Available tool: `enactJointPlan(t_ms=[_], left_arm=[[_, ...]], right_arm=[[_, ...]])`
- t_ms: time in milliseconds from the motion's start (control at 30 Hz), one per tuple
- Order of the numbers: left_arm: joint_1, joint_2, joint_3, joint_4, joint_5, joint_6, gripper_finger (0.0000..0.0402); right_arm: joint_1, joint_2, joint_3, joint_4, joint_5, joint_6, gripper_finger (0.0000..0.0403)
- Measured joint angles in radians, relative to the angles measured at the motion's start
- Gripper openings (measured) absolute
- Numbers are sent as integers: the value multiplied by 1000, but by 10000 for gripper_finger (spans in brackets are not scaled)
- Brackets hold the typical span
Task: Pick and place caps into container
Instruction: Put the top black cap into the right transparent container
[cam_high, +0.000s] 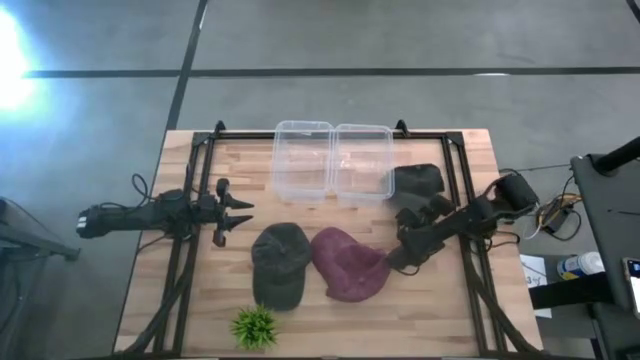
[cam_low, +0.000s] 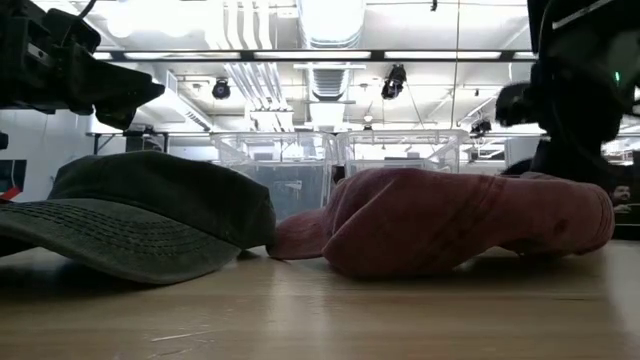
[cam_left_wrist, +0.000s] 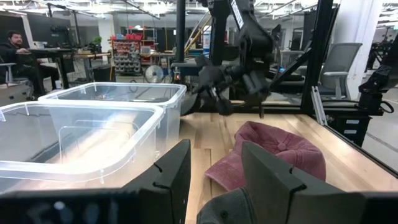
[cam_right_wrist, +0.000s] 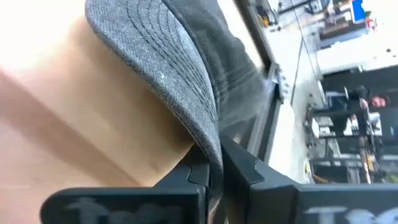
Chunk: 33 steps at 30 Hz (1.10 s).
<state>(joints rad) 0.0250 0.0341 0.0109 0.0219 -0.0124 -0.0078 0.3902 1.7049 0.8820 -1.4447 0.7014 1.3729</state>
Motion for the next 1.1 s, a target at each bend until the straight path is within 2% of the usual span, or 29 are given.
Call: enactJointPlan(t_ms=[67, 200, 233, 300, 467, 733, 833, 933, 1033, 1100], left_arm=[[0, 0, 0, 0, 0, 0, 138], [0, 0, 0, 0, 0, 0, 138], [0, 0, 0, 0, 0, 0, 138], [0, 0, 0, 0, 0, 0, 138], [0, 0, 0, 0, 0, 0, 138], [0, 1, 0, 0, 0, 0, 138], [0, 1, 0, 0, 0, 0, 138], [0, 1, 0, 0, 0, 0, 138], [0, 1, 0, 0, 0, 0, 138], [0, 1, 0, 0, 0, 0, 138]], right_arm=[[1, -46, 19, -59, -46, -33, 14], [9, -173, 85, -99, -197, -228, 13], [14, -210, 106, -105, -217, -222, 13], [24, -281, 150, -122, -210, -89, 13], [-6, -450, 175, -122, -40, 197, 13], [-175, -577, 112, -124, 63, 221, 13], [-233, -602, 111, -124, 191, 243, 13], [-273, -630, 137, -119, 375, 277, 12], [-276, -654, 205, -29, 554, 172, 12], [-276, -665, 258, 99, 559, -13, 12]])
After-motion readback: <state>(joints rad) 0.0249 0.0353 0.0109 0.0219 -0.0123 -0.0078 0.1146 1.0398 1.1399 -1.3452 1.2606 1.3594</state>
